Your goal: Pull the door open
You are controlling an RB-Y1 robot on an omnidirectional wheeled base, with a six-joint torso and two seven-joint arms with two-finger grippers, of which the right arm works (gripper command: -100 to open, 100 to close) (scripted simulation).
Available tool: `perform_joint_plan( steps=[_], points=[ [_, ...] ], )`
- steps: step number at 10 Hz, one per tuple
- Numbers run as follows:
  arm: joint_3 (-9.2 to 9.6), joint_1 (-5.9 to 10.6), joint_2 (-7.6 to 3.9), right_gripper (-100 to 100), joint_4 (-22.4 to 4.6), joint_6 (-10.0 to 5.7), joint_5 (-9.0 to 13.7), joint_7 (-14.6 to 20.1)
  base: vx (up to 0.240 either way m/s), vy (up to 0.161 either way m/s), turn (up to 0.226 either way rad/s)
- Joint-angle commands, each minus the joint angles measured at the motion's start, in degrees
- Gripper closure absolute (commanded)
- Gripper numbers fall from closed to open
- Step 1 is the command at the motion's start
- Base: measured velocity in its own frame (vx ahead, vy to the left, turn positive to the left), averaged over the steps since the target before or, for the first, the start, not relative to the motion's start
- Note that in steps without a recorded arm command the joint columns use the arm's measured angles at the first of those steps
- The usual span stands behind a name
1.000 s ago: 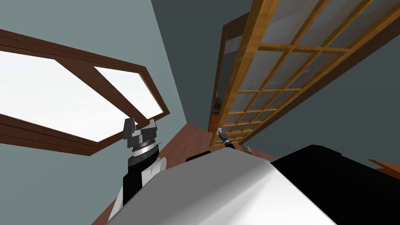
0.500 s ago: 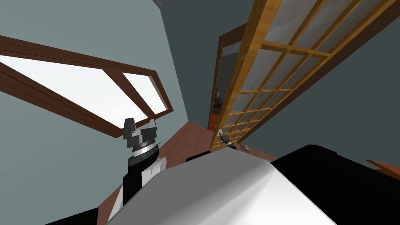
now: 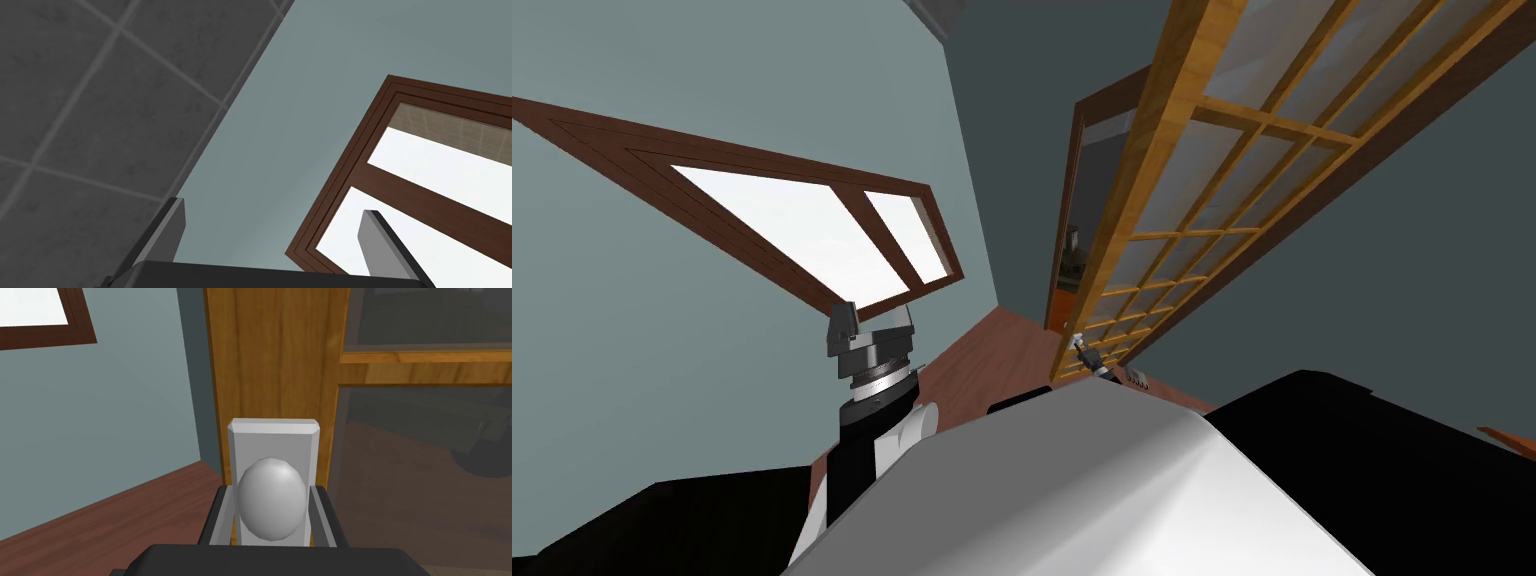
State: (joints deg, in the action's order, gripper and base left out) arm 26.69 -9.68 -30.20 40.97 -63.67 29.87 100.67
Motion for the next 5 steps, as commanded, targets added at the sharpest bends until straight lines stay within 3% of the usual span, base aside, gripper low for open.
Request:
perform_joint_plan(
  steps=[1,5],
  points=[
    [0.62,-0.30,-0.44,100,-0.8,-1.42,-0.3,0.8,-0.208,-0.042,0.140],
    [1.76,-0.90,-1.55,100,-2.1,-4.05,-0.8,2.4,-0.207,-0.048,0.130]
  ],
)
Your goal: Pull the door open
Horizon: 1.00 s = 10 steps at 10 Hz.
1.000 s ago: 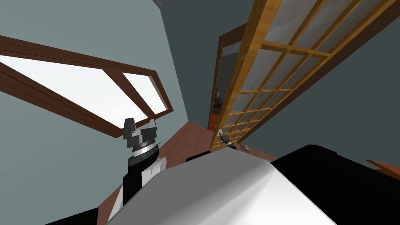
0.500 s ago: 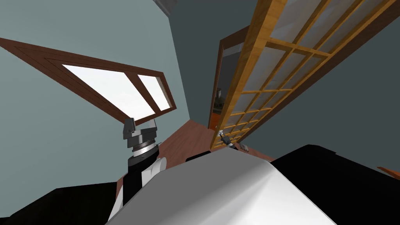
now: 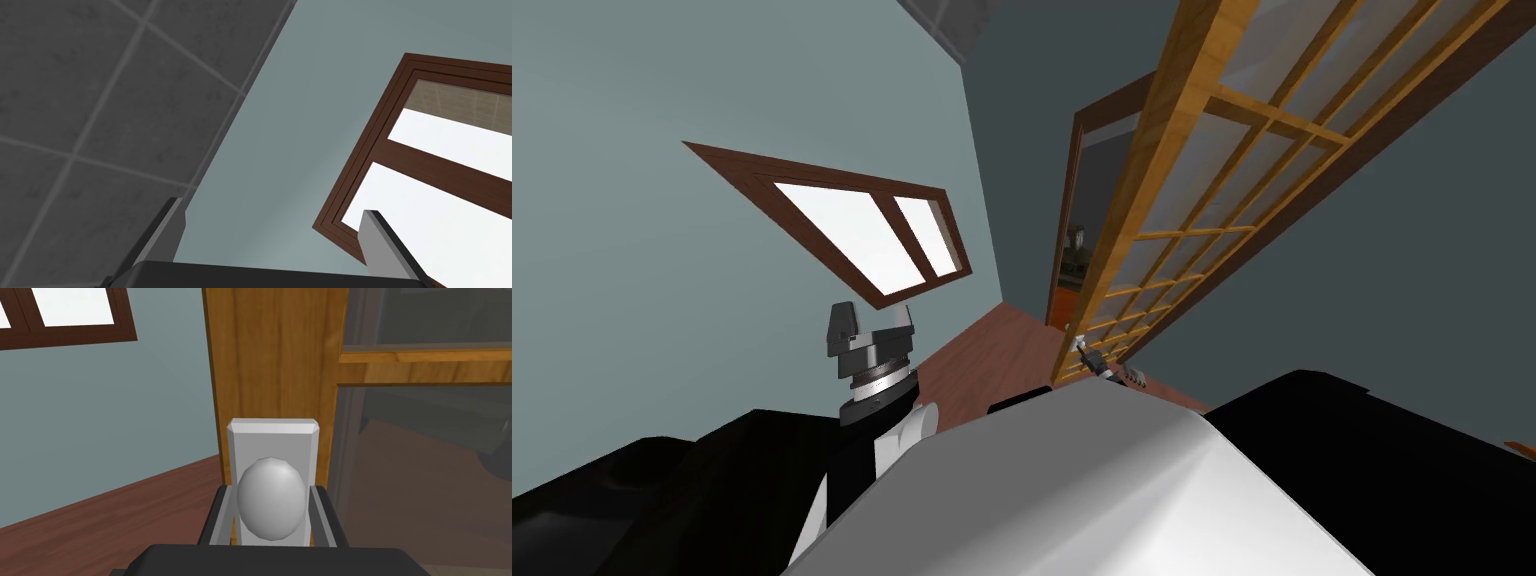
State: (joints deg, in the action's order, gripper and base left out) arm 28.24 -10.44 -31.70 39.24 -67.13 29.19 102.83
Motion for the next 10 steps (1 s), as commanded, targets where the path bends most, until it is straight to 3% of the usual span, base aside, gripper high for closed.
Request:
perform_joint_plan(
  steps=[1,10],
  points=[
    [0.00,0.00,0.00,100,0.0,0.00,0.0,0.0,-0.103,-0.022,0.019],
    [2.46,-0.66,-1.07,100,-3.7,-5.30,-0.6,2.4,-0.187,-0.065,0.148]
  ],
)
